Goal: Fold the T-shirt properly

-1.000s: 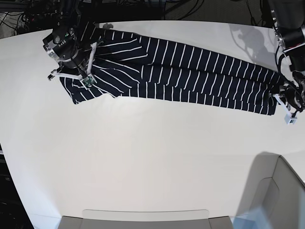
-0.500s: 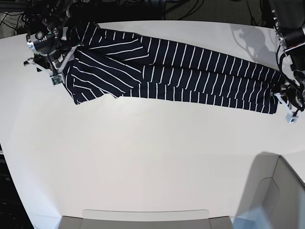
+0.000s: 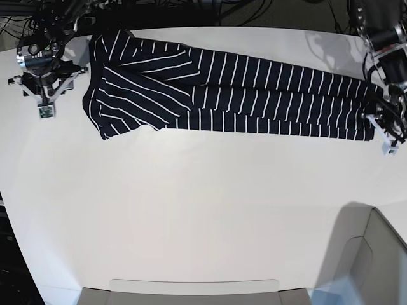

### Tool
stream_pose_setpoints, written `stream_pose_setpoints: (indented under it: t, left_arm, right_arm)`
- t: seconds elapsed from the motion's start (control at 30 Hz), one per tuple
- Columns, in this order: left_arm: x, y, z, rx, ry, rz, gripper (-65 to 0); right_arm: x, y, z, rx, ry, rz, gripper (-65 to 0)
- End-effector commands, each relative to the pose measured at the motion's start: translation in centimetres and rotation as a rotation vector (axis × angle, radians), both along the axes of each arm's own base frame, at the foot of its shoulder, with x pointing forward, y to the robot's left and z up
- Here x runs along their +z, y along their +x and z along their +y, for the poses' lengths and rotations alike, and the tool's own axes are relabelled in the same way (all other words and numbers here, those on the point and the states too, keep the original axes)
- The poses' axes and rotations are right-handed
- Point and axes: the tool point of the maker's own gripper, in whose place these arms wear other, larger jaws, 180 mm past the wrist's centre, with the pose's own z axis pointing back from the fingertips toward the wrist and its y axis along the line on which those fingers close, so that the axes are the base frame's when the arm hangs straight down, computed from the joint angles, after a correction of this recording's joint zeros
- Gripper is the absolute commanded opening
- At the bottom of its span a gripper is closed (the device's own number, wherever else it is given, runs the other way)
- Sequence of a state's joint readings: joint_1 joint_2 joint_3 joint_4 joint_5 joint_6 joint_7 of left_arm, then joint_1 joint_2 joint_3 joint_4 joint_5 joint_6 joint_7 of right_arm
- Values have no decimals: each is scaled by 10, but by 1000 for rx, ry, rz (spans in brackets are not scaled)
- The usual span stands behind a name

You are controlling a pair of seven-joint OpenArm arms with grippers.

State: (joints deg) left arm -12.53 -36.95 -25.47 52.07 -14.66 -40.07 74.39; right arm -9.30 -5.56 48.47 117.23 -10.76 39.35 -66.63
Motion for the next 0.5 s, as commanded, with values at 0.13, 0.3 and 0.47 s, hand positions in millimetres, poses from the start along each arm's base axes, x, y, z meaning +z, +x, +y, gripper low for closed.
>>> stream_pose_setpoints:
  t: [0.13, 0.3, 0.47]
  left_arm:
    - [51, 4, 15, -74, 189, -44, -650]
    - [59, 3, -11, -152, 237, -103, -650]
    - [66, 1, -42, -195, 254, -172, -650]
  right_arm:
    - [13, 9, -4, 6, -20, -48, -359]
    - [12, 9, -3, 7, -17, -47, -359]
    - [13, 10, -3, 8, -18, -48, -359]
